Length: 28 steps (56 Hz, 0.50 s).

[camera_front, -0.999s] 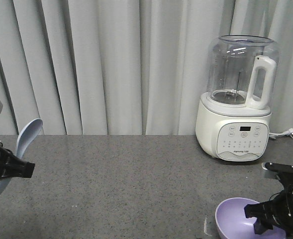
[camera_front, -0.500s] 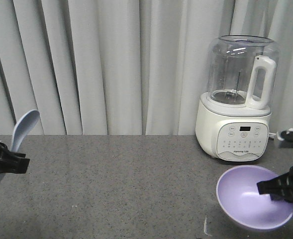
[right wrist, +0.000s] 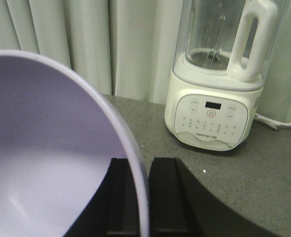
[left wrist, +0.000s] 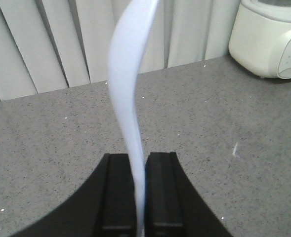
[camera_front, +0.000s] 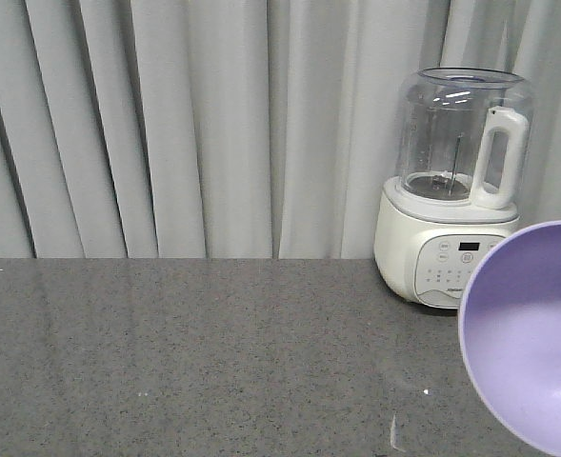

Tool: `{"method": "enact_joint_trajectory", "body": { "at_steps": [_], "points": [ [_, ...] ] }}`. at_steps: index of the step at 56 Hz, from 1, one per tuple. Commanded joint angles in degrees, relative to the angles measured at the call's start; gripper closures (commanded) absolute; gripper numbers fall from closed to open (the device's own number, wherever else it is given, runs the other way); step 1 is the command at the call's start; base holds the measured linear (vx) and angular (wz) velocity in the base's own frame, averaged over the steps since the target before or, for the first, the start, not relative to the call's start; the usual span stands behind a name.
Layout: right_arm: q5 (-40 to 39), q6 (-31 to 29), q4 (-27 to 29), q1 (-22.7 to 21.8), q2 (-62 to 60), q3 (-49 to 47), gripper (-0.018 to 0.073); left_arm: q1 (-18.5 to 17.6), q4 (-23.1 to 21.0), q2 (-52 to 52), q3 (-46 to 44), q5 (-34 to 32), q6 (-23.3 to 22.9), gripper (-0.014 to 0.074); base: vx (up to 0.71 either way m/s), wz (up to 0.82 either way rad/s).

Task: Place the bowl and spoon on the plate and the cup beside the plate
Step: 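Lift the bowl with the right gripper and the spoon with the left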

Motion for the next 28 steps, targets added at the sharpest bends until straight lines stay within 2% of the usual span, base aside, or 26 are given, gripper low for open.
{"method": "enact_joint_trajectory", "body": {
  "at_steps": [1, 28],
  "points": [
    [-6.2, -0.8, 2.0, -0.2, -3.7, 0.3, 0.0568, -0.4, -1.8, -3.0, 1.1, -7.7, 0.1, 0.0603, 0.00, 0.00],
    [-7.2, 0.2, 2.2, -0.2, -5.8, 1.1, 0.0568, -0.3, -1.9, -5.6, 3.6, -10.7, 0.1, 0.0603, 0.00, 0.00]
  ]
}}
